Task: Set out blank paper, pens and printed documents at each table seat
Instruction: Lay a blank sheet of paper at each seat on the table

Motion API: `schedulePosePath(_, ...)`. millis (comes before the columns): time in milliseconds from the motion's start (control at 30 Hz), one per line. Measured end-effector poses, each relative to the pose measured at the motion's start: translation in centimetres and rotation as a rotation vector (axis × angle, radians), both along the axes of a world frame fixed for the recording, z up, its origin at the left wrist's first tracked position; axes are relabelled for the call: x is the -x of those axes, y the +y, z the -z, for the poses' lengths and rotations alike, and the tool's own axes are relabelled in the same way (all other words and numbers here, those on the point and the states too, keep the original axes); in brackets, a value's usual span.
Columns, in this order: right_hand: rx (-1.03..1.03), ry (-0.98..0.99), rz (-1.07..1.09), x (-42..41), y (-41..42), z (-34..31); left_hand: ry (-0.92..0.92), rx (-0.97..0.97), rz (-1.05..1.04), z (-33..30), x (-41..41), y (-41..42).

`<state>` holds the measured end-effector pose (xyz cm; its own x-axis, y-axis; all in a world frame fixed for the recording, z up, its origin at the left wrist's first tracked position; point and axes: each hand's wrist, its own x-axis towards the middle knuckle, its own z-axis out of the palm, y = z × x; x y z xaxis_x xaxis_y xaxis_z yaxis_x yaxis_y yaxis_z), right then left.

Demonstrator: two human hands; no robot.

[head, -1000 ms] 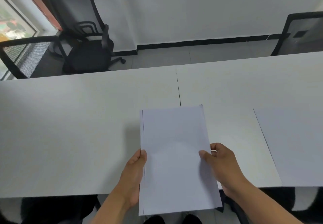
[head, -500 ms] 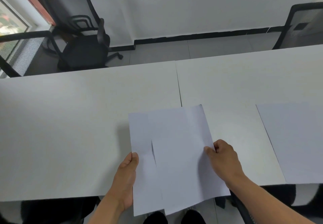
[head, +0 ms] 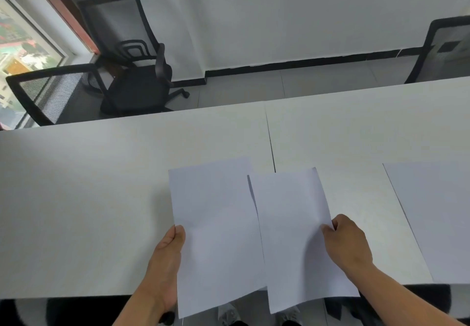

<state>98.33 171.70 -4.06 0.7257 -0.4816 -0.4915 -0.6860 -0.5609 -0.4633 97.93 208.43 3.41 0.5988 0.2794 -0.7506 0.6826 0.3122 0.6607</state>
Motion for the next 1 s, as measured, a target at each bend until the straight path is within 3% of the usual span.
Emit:
schedulePosePath(733,0.068,0.054,-0.051,-1.0,-0.3,0.9,0.032,0.183,0.115,-1.2,1.2,-0.6)
schedulePosePath(1000,0.178,0.087,-0.065,-1.0,-0.4,1.2,0.028,0.189,0.106,-1.3,1.1,-2.6)
